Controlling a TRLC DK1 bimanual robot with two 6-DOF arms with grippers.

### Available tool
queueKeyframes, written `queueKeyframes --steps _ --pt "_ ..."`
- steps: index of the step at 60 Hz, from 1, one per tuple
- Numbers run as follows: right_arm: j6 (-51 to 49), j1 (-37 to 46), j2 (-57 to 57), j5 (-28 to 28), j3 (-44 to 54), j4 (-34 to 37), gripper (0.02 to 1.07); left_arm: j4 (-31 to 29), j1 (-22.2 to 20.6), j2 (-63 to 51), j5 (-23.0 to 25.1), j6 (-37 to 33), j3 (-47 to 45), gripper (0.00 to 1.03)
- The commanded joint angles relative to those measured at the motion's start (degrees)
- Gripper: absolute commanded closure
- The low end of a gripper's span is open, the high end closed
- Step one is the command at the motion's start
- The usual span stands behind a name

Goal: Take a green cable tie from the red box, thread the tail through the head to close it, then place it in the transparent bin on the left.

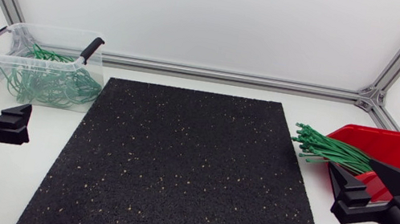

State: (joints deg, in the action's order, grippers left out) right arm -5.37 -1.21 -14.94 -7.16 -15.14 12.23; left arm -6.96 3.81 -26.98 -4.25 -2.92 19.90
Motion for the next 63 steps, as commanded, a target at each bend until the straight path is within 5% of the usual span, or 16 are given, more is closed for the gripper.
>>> queueKeyframes --steps 1,27,63 --pt "1.73 0.64 2.59 1.23 3.25 -2.18 0.06 1.53 -0.61 2.8 0.83 1.13 -2.56 0.03" --pt "5.37 1.21 14.94 7.16 15.14 -12.23 0.06 4.34 -2.27 15.31 2.6 2.06 -11.53 0.03" --pt "5.37 1.21 14.94 7.16 15.14 -12.23 0.06 6.96 -3.81 26.98 4.25 2.92 -19.9 0.03"
